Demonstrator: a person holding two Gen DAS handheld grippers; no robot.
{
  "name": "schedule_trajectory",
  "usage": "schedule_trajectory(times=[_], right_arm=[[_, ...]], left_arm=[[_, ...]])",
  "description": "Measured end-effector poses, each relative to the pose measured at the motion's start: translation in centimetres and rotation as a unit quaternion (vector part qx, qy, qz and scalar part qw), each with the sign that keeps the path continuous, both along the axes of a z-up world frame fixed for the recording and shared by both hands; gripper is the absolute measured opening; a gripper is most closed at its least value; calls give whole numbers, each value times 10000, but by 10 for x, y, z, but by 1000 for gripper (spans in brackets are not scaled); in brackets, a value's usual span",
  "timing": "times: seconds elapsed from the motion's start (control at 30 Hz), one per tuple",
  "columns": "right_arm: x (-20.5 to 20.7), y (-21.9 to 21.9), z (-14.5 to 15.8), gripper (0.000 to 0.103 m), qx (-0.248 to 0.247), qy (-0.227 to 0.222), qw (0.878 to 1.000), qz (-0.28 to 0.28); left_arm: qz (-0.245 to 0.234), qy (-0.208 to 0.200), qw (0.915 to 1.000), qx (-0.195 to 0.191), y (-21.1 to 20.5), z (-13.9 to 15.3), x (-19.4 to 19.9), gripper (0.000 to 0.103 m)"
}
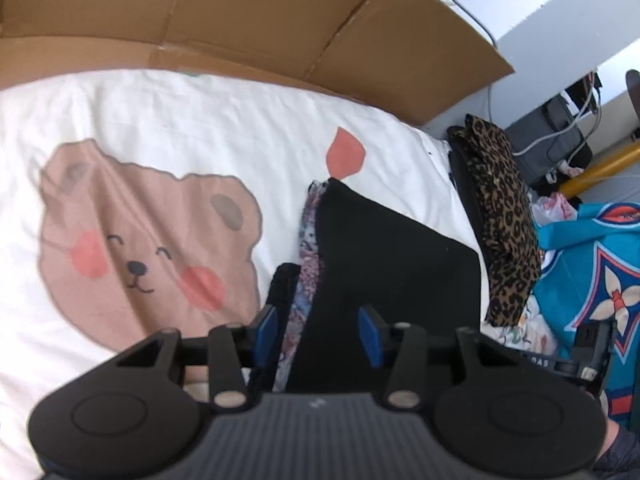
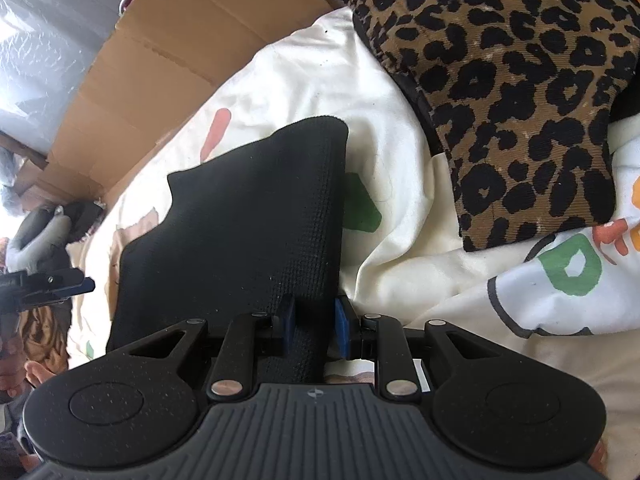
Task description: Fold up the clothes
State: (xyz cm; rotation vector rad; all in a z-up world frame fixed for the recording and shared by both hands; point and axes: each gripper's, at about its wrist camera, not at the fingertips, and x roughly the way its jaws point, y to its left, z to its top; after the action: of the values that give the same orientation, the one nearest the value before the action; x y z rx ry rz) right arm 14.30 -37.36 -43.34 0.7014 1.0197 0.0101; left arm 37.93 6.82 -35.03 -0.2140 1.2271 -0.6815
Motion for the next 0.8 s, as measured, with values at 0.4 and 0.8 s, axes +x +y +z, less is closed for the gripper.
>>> schedule_trajectory(times=[0.4, 0.8], right_arm=[[4, 6, 2, 22, -355, -35, 9993, 140], [1, 10, 6, 29, -464, -111, 9983, 322]], left_arm=[[-378, -520, 9977, -231, -14, -17, 1, 46], [-609, -558, 9965, -130, -26, -25, -1, 32]])
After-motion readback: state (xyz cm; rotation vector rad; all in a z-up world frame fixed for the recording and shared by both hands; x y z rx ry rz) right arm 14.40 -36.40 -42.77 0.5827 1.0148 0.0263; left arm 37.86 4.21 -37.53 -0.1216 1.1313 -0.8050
